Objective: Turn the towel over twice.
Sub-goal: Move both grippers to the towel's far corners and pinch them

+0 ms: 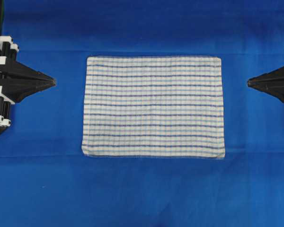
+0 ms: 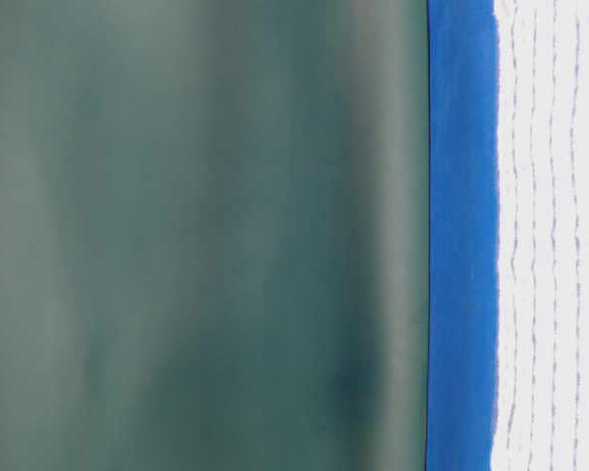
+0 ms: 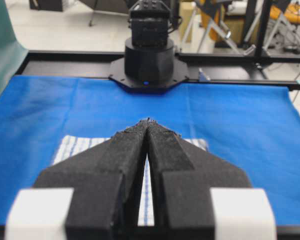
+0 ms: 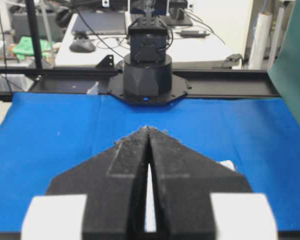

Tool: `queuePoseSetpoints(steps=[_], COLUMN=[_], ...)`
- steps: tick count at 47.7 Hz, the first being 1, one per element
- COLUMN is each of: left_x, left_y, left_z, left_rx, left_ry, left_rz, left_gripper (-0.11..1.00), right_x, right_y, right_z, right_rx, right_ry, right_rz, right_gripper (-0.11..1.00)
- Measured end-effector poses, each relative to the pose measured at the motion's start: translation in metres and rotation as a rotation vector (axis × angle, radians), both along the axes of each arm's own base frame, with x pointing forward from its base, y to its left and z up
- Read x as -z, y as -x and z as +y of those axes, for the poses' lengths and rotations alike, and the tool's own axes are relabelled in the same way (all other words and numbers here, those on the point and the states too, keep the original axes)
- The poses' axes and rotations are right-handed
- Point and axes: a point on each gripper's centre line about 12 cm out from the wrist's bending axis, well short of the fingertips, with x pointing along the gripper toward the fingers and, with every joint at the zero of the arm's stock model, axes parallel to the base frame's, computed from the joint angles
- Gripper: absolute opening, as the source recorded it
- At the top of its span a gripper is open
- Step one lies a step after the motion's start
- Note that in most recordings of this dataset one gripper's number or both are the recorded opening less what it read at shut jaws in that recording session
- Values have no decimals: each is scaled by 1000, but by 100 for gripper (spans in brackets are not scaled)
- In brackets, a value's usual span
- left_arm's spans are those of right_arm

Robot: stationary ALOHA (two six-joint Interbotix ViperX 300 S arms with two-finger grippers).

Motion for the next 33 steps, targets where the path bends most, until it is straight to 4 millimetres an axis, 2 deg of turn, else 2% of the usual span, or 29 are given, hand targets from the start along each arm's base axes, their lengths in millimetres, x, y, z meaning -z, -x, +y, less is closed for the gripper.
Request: queuePoseSetpoints(steps=[19, 33], left_x=[4, 25], left_y=[-2, -14], left_z=[8, 41], left_rx=[-46, -192], left_ry=[-58, -35], left_rz=[23, 119], left_gripper=[0, 1], right_x=[0, 26], right_y=[-1, -6], right_z=[-22, -58], right_rx=[107, 278], right_ry=[-26, -74], right_rz=[83, 232], right_gripper=[0, 1])
